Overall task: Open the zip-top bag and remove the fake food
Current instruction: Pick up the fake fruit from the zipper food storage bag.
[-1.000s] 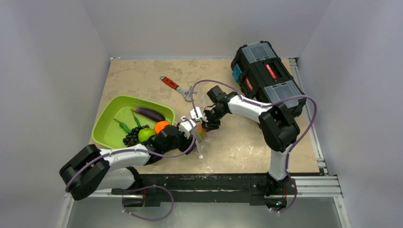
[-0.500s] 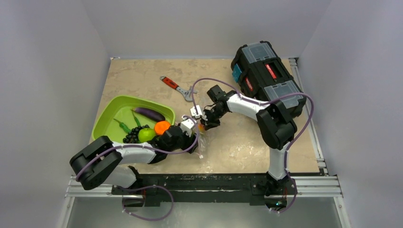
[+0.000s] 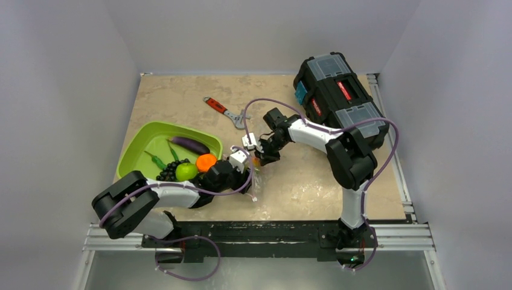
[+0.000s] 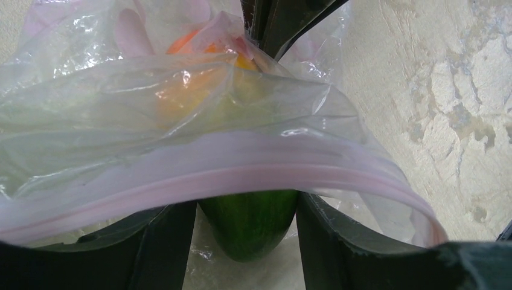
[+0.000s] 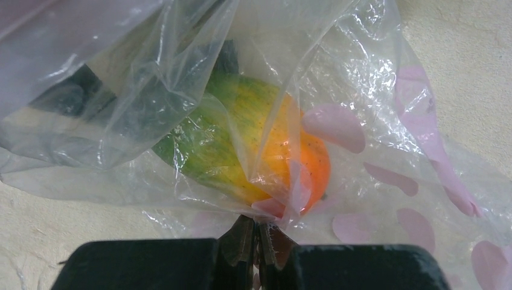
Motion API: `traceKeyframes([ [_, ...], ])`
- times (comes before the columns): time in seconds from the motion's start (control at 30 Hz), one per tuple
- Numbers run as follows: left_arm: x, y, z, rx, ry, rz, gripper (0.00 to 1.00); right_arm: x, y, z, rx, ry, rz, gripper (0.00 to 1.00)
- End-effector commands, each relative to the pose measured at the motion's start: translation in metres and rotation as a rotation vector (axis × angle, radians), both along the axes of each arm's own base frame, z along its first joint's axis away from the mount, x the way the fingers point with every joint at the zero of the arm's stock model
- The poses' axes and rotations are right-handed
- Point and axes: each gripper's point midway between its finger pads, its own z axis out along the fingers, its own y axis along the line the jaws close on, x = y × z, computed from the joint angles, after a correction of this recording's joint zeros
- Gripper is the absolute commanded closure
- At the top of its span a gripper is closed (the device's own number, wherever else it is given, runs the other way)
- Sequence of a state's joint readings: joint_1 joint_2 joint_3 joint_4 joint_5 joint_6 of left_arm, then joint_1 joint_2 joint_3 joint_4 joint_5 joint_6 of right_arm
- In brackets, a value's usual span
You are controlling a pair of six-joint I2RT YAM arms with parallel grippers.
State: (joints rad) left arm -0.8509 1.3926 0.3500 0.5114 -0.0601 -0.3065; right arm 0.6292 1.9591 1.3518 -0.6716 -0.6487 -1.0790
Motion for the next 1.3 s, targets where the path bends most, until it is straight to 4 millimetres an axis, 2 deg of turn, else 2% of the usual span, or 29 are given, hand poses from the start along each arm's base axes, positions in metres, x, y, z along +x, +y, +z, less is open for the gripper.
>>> traceKeyframes([
  [0.0,0.015,-0.015,0.020,-0.078,-0.020,0.041,0.49,-0.021,0.019,0.009,0.049,0.037,0.079,0.99],
  [0.03,0.015,-0.014,0.018,-0.073,-0.015,0.043,0.55,-0.021,0.019,0.009,0.049,0.036,0.079,0.98],
  [0.13,0.013,-0.012,0.019,-0.064,-0.002,0.048,0.87,-0.021,0.019,0.010,0.049,0.031,0.080,0.99],
  [0.2,0.011,-0.008,0.022,-0.050,0.007,0.052,1.00,-0.021,0.019,0.011,0.049,0.028,0.079,0.99],
  [0.37,0.002,0.004,0.039,-0.017,0.024,0.063,1.00,-0.017,0.016,0.014,0.050,0.009,0.068,0.99],
  [0.5,-0.008,0.013,0.060,-0.008,0.033,0.045,1.00,-0.011,0.012,0.015,0.045,-0.020,0.050,0.99],
  [0.9,-0.043,0.036,0.081,0.038,0.175,0.041,1.00,0.002,-0.001,0.018,0.028,-0.075,0.010,0.99],
  [1.27,-0.072,0.044,0.104,0.003,0.286,0.026,1.00,0.014,-0.014,0.016,-0.003,-0.128,-0.028,0.99],
])
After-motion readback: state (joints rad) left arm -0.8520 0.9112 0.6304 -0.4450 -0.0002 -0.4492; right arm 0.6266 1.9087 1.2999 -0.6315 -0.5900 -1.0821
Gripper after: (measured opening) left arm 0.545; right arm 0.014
